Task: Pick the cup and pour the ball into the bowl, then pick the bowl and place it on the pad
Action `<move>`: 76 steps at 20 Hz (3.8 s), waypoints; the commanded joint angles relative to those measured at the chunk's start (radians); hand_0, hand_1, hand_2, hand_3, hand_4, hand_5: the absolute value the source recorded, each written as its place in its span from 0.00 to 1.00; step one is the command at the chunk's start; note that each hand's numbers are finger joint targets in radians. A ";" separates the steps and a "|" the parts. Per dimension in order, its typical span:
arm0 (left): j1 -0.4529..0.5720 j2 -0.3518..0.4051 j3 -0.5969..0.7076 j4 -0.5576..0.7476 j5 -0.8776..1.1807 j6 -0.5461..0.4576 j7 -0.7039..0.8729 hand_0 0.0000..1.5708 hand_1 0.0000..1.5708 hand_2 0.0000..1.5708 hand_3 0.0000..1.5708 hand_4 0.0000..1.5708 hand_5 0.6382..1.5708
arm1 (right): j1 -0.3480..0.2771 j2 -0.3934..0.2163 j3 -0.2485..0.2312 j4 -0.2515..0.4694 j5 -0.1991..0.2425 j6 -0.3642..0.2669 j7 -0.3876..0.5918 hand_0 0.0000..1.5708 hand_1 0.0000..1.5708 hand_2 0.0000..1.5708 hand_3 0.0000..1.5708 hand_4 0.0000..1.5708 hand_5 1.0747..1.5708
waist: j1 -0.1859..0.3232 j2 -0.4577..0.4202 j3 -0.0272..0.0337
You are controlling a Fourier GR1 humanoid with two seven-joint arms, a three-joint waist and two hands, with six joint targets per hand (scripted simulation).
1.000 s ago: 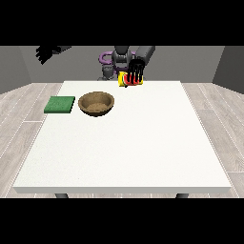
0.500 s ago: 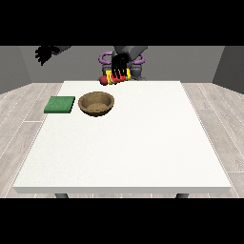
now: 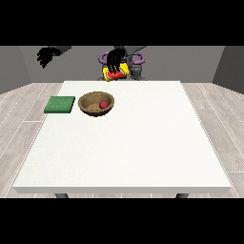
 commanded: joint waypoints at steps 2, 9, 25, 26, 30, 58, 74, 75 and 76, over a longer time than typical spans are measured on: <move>0.065 0.038 0.102 -0.100 0.083 0.120 -0.071 0.00 0.00 1.00 0.74 0.66 0.99 | -0.021 -0.017 -0.051 0.026 -0.015 -0.040 -0.026 0.00 0.00 0.00 0.00 0.45 1.00 | 0.099 0.047 -0.0007; 0.159 -0.014 0.350 -0.354 0.445 0.407 -0.274 0.62 0.62 0.59 0.37 0.79 1.00 | -0.072 -0.013 -0.073 0.040 -0.033 -0.088 0.002 0.00 0.00 0.00 0.00 0.45 1.00 | 0.195 0.213 -0.0123; 0.148 0.286 0.908 -0.711 1.453 -0.246 -0.502 0.00 0.00 0.00 0.00 0.21 0.92 | -0.095 0.073 -0.137 0.029 -0.061 -0.244 -0.069 0.00 0.00 0.00 0.00 0.00 1.00 | 0.416 0.365 -0.0028; 0.136 0.319 0.948 -0.687 1.478 -0.267 -0.490 0.00 0.00 0.00 0.00 0.22 0.92 | -0.102 0.103 -0.128 0.031 -0.066 -0.244 -0.087 0.00 0.00 0.00 0.00 0.00 1.00 | 0.404 0.367 -0.0018; 0.102 0.444 1.066 -0.606 1.576 -0.383 -0.484 0.00 0.00 0.00 0.00 0.20 0.93 | -0.159 0.094 -0.119 0.071 -0.053 -0.257 -0.108 0.00 0.00 0.00 0.00 0.00 0.99 | 0.384 0.426 -0.0008; 0.147 0.647 1.237 -0.601 1.765 -0.517 -0.431 0.00 0.00 0.00 0.00 0.37 1.00 | -0.253 0.106 -0.078 0.431 0.045 -0.414 -0.201 1.00 1.00 1.00 1.00 0.68 0.81 | 0.389 0.486 -0.0002; 0.276 0.706 1.304 -0.354 1.710 -0.568 -0.553 0.00 0.00 0.00 0.00 0.45 1.00 | -0.387 -0.118 0.016 0.290 0.092 -0.461 0.261 1.00 1.00 1.00 1.00 0.63 0.96 | 0.212 0.305 -0.0008; 0.288 0.741 1.313 -0.356 1.739 -0.604 -0.517 0.00 0.00 0.00 0.00 0.45 0.99 | -0.357 -0.100 0.018 0.319 0.102 -0.458 0.209 1.00 1.00 1.00 1.00 0.62 0.98 | 0.230 0.298 -0.0002; 0.311 0.710 1.313 -0.385 1.719 -0.589 -0.569 0.00 0.00 0.00 0.00 0.45 0.99 | -0.356 -0.182 0.001 0.331 0.098 -0.397 0.214 1.00 1.00 1.00 1.00 0.62 0.99 | 0.234 0.324 -0.0002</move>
